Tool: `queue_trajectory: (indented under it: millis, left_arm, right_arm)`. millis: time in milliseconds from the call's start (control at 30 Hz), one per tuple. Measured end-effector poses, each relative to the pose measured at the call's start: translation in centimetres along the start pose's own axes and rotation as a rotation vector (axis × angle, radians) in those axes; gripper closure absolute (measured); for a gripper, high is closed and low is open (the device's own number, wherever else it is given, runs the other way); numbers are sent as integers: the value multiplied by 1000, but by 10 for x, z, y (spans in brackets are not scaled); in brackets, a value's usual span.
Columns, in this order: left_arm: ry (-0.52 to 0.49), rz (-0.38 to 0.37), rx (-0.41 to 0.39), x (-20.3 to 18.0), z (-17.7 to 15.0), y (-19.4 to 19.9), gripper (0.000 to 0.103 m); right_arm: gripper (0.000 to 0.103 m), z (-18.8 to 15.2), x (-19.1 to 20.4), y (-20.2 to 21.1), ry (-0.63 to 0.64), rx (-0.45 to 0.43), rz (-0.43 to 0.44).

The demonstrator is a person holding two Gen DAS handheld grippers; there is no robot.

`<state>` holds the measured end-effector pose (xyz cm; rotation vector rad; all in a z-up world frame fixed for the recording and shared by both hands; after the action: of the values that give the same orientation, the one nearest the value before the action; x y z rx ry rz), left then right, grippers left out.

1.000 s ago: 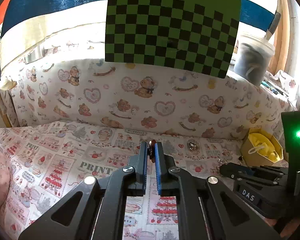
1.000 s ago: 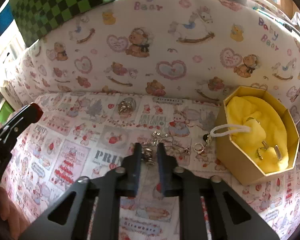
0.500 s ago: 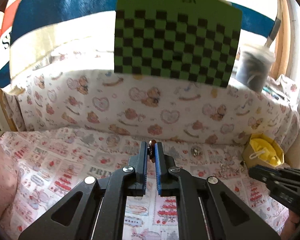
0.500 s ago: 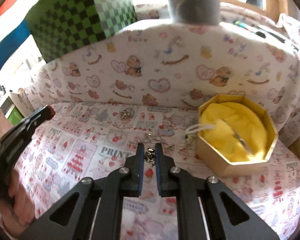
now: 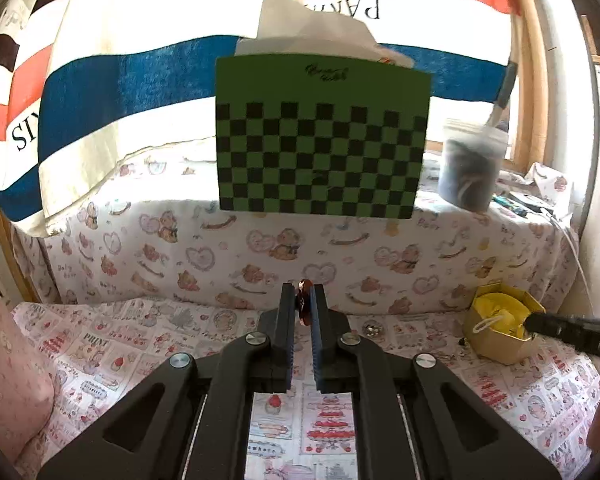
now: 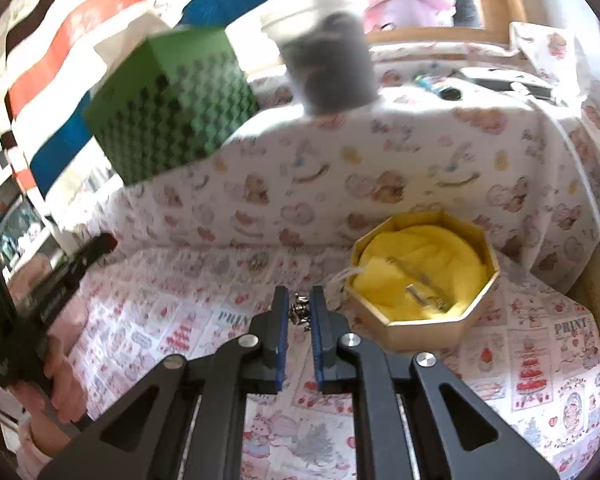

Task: Organize jewelry
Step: 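Carry the heart with the left tool and charm with the right into the gold box, release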

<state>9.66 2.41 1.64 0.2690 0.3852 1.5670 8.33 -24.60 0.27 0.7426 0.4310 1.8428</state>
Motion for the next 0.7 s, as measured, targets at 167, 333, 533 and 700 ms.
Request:
queue_trajectory:
  millis: [167,333,533,700]
  left_arm:
    - [3,-43,9,-9,-2,4,97]
    - [-16,-16,-47,-5,9,18,97]
    - [-2,-108,-24,-26,32,29,97]
    - [38,-214,62,-70,50,23,97]
  right_arm:
    - [94,11,-15,18,-35,-71,-22]
    - [94,23,-40,36,-104,-143,-17]
    - [94,30,-56,50,-108,-224,-127]
    - [94,28,-67,36,-126,-198,-122]
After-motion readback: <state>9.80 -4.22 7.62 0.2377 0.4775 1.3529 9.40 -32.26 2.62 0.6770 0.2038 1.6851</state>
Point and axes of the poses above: each gripper's, at about its wrist camera, not at the fingertips, and y roughly against the way its jaws point, x to its left, z to its top, the point moved 4 cm from there along -y, roughly the way its jaws point, and after that the axes turned 1 degree about y, right-handed, at the moved point
